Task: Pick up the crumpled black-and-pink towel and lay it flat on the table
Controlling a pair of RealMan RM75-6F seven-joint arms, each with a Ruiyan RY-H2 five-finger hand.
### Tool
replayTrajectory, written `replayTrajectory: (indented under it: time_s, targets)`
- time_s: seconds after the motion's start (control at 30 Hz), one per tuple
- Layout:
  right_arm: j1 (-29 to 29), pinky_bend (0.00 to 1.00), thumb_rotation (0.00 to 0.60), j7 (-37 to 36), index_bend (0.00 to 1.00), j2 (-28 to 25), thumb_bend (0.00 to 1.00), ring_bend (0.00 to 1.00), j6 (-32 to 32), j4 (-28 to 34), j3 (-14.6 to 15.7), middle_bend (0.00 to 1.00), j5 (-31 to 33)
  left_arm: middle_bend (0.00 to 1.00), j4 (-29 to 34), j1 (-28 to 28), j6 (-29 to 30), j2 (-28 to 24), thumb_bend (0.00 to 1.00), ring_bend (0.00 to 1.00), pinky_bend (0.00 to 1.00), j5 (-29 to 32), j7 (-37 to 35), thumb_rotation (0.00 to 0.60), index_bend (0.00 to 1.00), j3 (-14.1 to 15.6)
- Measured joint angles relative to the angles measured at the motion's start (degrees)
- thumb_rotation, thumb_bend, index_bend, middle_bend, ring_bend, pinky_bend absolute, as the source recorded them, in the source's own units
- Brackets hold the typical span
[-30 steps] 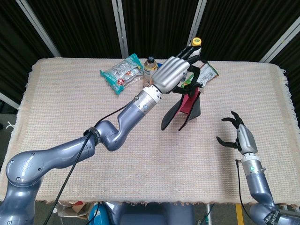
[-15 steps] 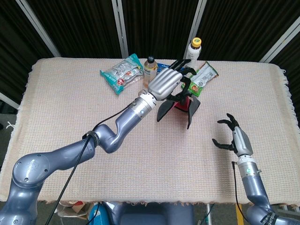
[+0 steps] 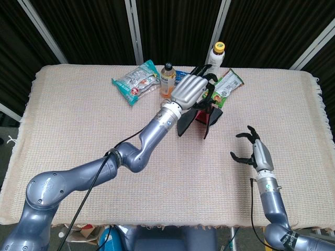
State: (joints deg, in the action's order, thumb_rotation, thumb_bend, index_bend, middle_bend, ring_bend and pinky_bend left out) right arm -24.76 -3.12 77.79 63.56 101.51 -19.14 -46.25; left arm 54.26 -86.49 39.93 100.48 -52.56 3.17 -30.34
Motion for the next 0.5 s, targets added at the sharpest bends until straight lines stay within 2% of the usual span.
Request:
replayTrajectory:
  time_s: [0.13, 0.5]
  targets:
    - [-1.8, 0.11, 0.600, 1.5, 0.26, 2.5, 0.26, 0.02, -0.4, -1.3, -0.6, 0.06, 2.3, 0.25, 0.3, -1.5, 0.1, 0.5, 0.50, 0.00, 0.05, 3.0, 3.3, 0.600, 0.60, -0.8]
    - [-4.7, 0.11, 0.600, 2.5, 0.25, 5.8, 0.26, 0.02, -2.0, -5.5, -2.8, 0.06, 7.3, 0.24, 0.1, -5.2, -0.7, 0.8, 0.50, 0.00, 0.05, 8.9, 7.8, 0.600, 0.60, -2.5]
